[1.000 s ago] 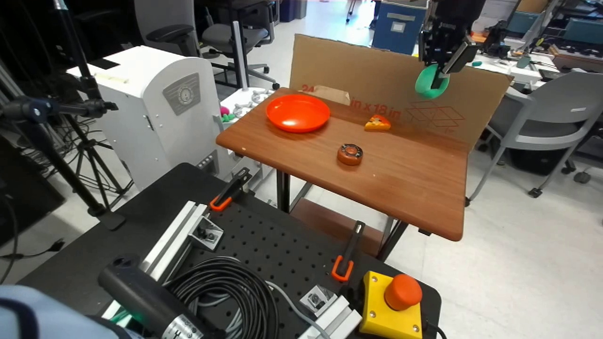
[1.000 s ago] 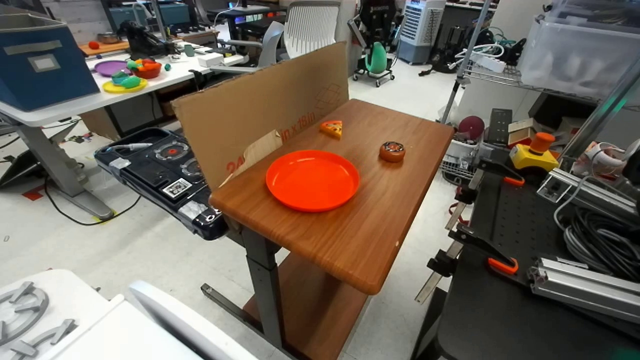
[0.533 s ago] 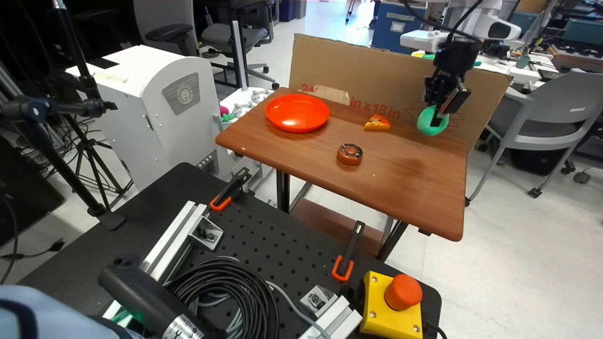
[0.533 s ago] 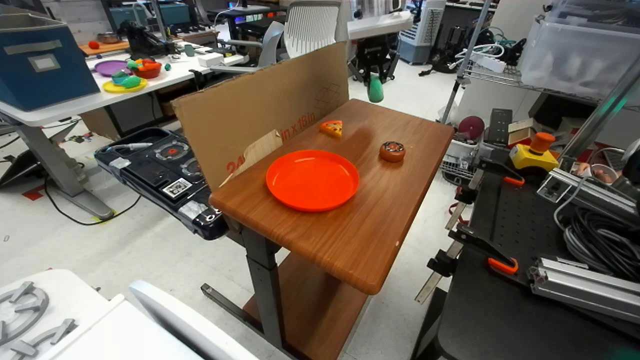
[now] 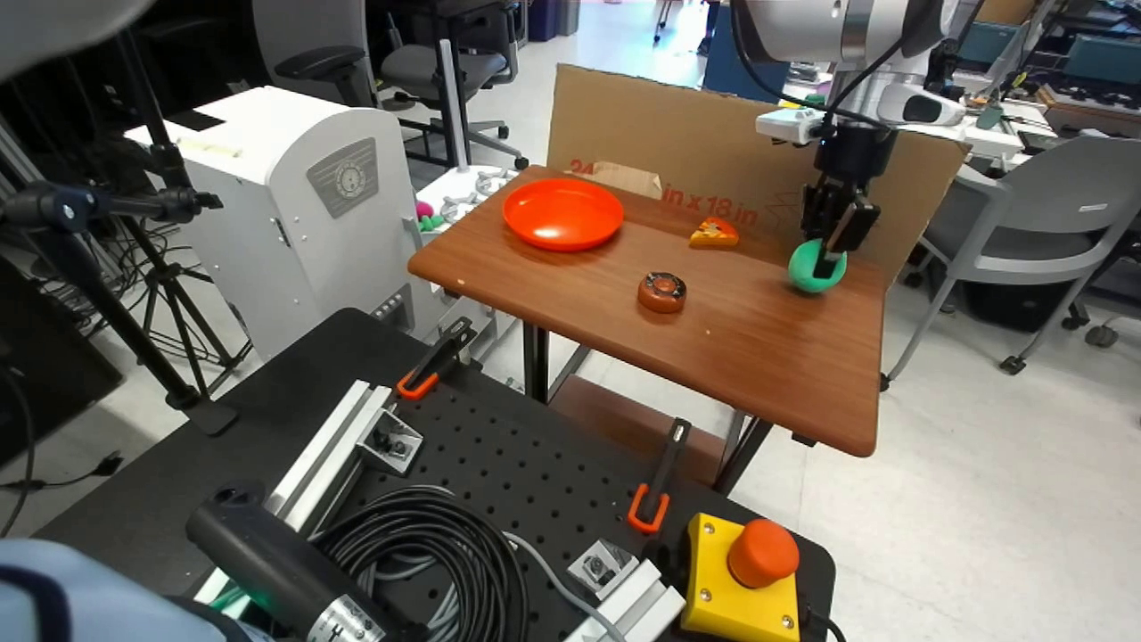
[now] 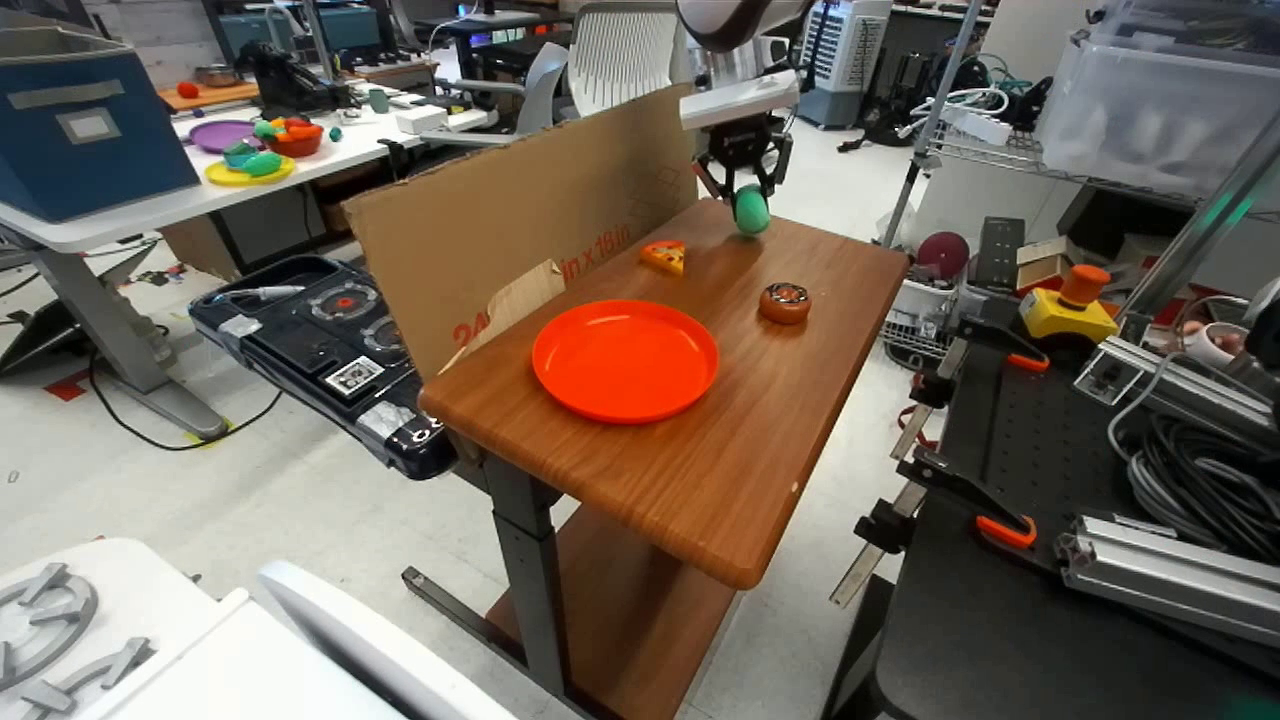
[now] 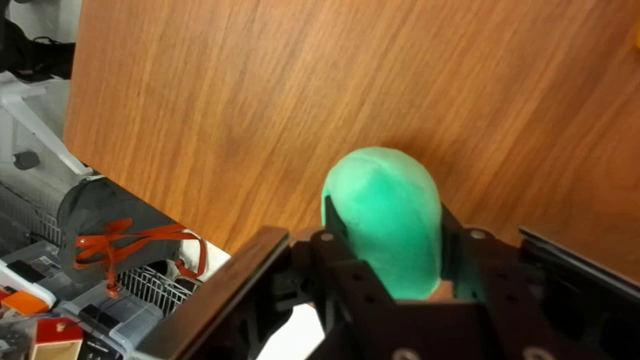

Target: Take the blue plush toy off of the orange plate

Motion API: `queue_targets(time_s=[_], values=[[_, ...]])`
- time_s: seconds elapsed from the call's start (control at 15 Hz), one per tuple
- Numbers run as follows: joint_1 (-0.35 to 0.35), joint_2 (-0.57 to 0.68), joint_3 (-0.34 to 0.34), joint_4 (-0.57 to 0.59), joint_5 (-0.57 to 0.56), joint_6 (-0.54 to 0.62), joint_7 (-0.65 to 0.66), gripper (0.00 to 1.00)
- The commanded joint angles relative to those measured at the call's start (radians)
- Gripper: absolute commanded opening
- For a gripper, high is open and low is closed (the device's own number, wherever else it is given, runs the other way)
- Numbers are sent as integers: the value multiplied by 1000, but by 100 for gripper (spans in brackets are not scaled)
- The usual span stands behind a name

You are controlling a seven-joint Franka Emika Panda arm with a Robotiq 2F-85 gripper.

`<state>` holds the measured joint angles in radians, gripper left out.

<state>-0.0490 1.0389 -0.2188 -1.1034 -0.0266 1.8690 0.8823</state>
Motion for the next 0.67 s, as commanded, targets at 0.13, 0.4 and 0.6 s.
queue_targets(time_s=[0.13, 0.4, 0.6], values=[[11, -25, 16, 18, -8, -78, -23, 87], [46, -122, 22, -82, -11, -32, -83, 100], [76, -244, 40, -227, -33, -20, -170, 100]])
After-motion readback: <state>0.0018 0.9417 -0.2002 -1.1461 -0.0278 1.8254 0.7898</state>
